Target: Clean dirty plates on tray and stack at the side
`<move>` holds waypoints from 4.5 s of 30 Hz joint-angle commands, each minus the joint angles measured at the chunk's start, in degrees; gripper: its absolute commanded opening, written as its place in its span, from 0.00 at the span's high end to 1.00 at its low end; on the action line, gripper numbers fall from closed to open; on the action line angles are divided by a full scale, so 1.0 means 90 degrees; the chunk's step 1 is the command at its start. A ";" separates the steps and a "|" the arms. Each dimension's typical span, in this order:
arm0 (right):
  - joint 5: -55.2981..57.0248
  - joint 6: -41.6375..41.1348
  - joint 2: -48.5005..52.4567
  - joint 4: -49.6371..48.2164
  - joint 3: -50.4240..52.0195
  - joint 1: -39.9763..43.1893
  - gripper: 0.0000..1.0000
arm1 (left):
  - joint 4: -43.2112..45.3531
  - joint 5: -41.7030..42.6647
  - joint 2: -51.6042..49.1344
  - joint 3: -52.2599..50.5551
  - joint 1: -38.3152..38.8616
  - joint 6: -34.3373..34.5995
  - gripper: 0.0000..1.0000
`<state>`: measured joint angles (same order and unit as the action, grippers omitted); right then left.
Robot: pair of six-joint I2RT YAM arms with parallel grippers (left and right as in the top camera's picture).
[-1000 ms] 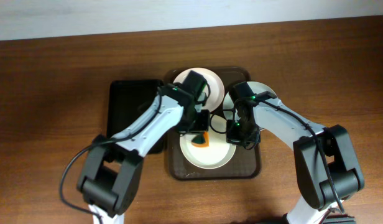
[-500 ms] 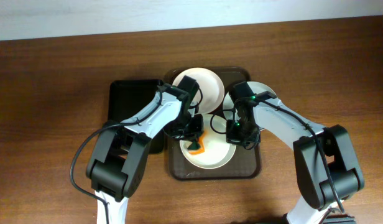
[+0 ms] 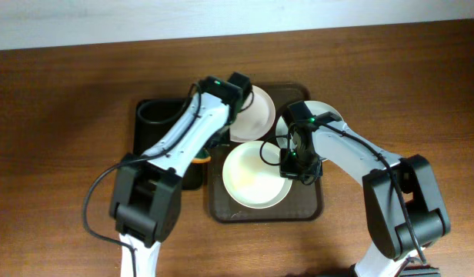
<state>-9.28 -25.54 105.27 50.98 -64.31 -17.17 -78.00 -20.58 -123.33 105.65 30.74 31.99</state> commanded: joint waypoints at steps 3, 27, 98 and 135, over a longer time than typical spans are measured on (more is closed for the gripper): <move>0.0199 0.0682 0.0034 -0.0024 0.0024 0.0034 0.96 | 0.0000 0.1863 0.1222 0.0153 -0.1324 -0.1477 1.00; 0.0381 0.1576 -0.0304 -0.1120 -0.3024 -0.1163 0.96 | 0.1239 0.4369 0.4214 -0.1690 -0.4794 -0.2657 0.00; 0.0138 0.1984 -0.0920 0.0017 -0.1705 0.3424 0.42 | 0.1307 0.4311 0.5229 -0.1698 -0.4430 -0.2657 0.00; 0.0746 0.1579 -0.0097 -0.0049 -0.0692 0.0588 0.68 | 0.1234 0.3742 0.4724 -0.1763 -0.3796 -0.2686 0.00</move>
<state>-2.20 -18.11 105.25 51.83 -70.85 -11.84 -66.50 17.15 -79.29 89.54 -6.63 8.14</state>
